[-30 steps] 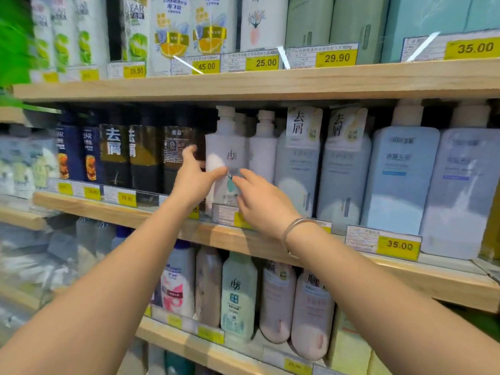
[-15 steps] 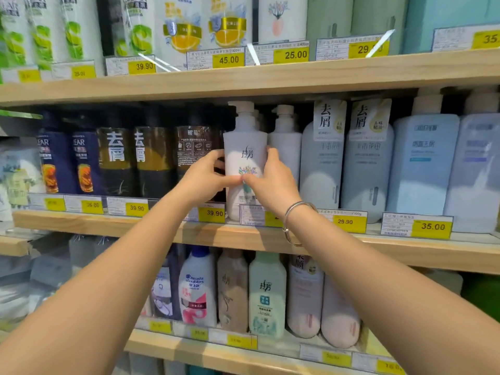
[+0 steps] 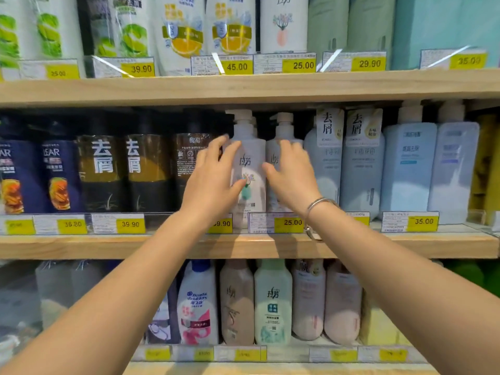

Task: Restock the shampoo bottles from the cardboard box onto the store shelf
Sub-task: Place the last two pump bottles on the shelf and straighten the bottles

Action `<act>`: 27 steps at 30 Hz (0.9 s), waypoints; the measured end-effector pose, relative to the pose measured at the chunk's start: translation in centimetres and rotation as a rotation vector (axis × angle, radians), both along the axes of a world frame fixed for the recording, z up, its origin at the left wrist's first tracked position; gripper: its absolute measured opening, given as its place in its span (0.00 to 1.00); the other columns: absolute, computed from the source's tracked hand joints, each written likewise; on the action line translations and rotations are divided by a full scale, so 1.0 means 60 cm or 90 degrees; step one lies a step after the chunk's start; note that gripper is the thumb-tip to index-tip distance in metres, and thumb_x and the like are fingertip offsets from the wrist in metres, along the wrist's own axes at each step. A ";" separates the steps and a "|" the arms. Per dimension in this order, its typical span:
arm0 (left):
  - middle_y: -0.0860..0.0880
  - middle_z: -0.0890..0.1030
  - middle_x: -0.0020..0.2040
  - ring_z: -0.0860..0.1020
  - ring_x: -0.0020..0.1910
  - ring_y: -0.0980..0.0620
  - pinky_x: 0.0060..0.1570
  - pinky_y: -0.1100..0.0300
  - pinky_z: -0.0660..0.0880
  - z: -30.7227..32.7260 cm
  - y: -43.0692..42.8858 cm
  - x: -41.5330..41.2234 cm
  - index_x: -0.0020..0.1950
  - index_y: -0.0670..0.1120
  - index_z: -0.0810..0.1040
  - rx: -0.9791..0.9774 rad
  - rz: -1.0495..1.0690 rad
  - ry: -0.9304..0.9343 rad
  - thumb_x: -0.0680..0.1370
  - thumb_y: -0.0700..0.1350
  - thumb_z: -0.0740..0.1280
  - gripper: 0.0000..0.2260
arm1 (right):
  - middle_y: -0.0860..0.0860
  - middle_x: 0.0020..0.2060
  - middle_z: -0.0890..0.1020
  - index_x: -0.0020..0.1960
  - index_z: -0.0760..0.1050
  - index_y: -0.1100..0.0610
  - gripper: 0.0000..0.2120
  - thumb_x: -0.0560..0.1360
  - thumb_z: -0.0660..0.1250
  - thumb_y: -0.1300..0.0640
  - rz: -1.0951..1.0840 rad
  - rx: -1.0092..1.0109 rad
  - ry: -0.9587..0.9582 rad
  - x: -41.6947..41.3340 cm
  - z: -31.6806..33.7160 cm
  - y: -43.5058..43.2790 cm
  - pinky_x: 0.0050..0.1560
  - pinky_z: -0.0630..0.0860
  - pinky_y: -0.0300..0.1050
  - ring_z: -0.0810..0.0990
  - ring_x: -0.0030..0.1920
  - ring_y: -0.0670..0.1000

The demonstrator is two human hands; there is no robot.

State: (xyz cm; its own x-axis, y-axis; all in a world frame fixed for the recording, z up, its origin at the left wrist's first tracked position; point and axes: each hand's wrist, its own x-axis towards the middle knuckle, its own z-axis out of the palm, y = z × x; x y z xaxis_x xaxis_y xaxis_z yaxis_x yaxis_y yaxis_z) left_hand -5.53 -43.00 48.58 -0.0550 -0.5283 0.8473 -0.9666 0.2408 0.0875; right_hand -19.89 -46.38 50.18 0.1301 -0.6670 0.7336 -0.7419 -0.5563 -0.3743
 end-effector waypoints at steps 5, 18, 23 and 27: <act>0.44 0.58 0.75 0.53 0.75 0.41 0.73 0.46 0.48 0.049 -0.022 -0.037 0.75 0.49 0.57 -0.020 0.143 -0.190 0.76 0.56 0.63 0.30 | 0.58 0.61 0.75 0.64 0.71 0.55 0.16 0.78 0.57 0.54 -0.255 -0.131 0.296 -0.041 0.063 -0.030 0.58 0.67 0.52 0.71 0.63 0.60; 0.47 0.61 0.76 0.55 0.76 0.43 0.73 0.45 0.42 0.044 -0.056 -0.026 0.75 0.52 0.56 0.036 0.188 -0.223 0.75 0.62 0.62 0.33 | 0.61 0.61 0.74 0.67 0.66 0.48 0.24 0.75 0.57 0.39 -0.260 -0.129 0.419 -0.019 0.059 -0.073 0.73 0.37 0.59 0.62 0.68 0.62; 0.45 0.62 0.75 0.50 0.76 0.41 0.73 0.42 0.43 0.039 -0.055 -0.041 0.73 0.48 0.63 0.035 0.195 -0.237 0.76 0.60 0.61 0.29 | 0.59 0.58 0.77 0.69 0.61 0.43 0.25 0.74 0.61 0.42 -0.097 -0.102 0.329 -0.047 0.056 -0.064 0.72 0.54 0.55 0.64 0.69 0.59; 0.47 0.57 0.77 0.47 0.76 0.40 0.71 0.39 0.37 0.048 -0.055 -0.061 0.71 0.45 0.67 0.043 0.211 -0.239 0.74 0.67 0.58 0.34 | 0.55 0.60 0.79 0.70 0.57 0.38 0.25 0.75 0.59 0.43 -0.003 -0.070 0.281 -0.077 0.053 -0.063 0.64 0.68 0.54 0.67 0.69 0.57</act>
